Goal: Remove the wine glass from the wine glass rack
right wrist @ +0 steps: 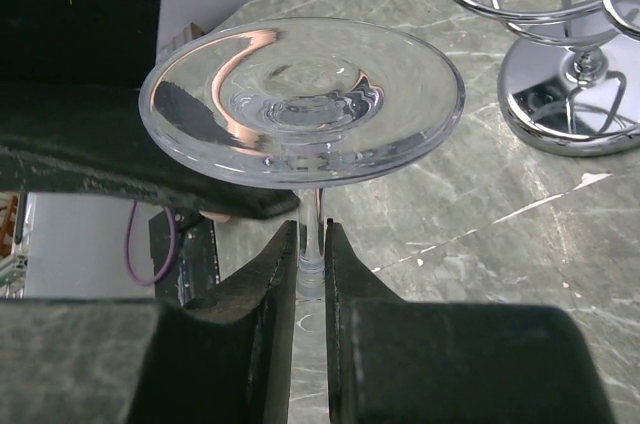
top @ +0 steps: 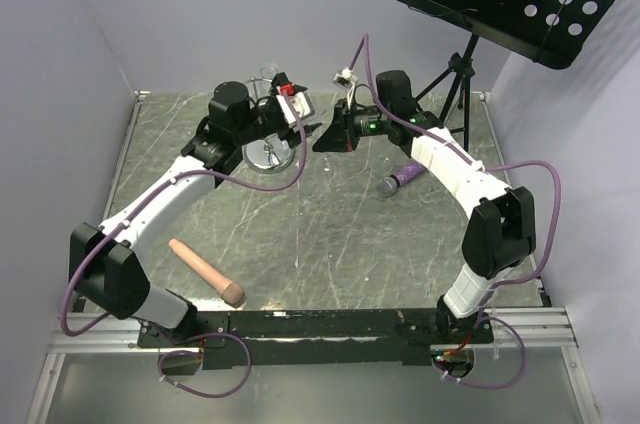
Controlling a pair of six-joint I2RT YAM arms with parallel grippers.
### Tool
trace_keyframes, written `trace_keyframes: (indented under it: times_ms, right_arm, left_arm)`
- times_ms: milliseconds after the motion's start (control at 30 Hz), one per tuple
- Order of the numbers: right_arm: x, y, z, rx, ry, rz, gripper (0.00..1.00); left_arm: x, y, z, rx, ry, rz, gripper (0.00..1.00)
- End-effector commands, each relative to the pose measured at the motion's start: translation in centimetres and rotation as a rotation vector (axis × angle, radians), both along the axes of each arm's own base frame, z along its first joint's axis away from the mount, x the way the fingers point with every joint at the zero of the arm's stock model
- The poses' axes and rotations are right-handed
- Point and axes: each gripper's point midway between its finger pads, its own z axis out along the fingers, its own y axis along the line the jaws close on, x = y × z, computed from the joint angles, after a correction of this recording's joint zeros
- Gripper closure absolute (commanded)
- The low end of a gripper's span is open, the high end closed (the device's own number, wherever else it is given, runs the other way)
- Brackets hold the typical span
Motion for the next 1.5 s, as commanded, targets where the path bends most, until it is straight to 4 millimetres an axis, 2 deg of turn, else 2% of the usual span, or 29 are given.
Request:
trace_keyframes:
  times_ms: [0, 200, 433, 567, 700, 867, 1067, 1300, 1400, 1467]
  right_arm:
    - [-0.7, 0.2, 4.0, 0.049, -0.119, 0.025, 1.00]
    - [-0.8, 0.2, 3.9, 0.051, -0.115, 0.024, 1.00]
    - [-0.7, 0.2, 3.6, 0.051, -0.102, 0.018, 1.00]
    - [-0.6, 0.3, 3.6, 0.053, -0.092, 0.022, 1.00]
    - [-0.5, 0.4, 3.5, 0.052, -0.092, 0.023, 1.00]
    - [-0.4, 0.3, 2.7, 0.037, -0.073, 0.012, 1.00]
    - [-0.5, 0.0, 1.2, 0.032, 0.004, -0.017, 1.00]
    - [-1.3, -0.3, -1.8, 0.008, 0.104, -0.029, 1.00]
    - [-1.7, -0.6, -3.3, -0.012, 0.150, -0.031, 0.94]
    - [-2.1, -0.9, -4.3, -0.022, 0.182, -0.029, 0.93]
  left_arm:
    - [-0.3, -1.3, 3.2, -0.061, -0.053, -0.049, 0.18]
    - [0.0, -1.9, 2.2, -0.047, -0.035, -0.063, 0.23]
    - [-0.4, -2.2, 1.3, -0.023, -0.013, -0.089, 0.41]
    - [-0.5, -2.4, 0.7, -0.009, 0.001, -0.106, 0.47]
    - [-0.2, -2.7, -0.7, 0.023, 0.041, -0.107, 0.62]
    - [0.1, -2.9, -2.3, 0.040, 0.086, -0.112, 0.71]
    - [-0.6, -3.7, -5.2, 0.058, 0.196, -0.151, 0.99]
    - [-2.7, -4.6, -9.1, 0.036, 0.378, -0.199, 0.99]
    - [-3.4, -5.1, -10.3, -0.001, 0.454, -0.196, 0.99]
    - [-3.9, -5.2, -11.3, -0.015, 0.505, -0.188, 0.99]
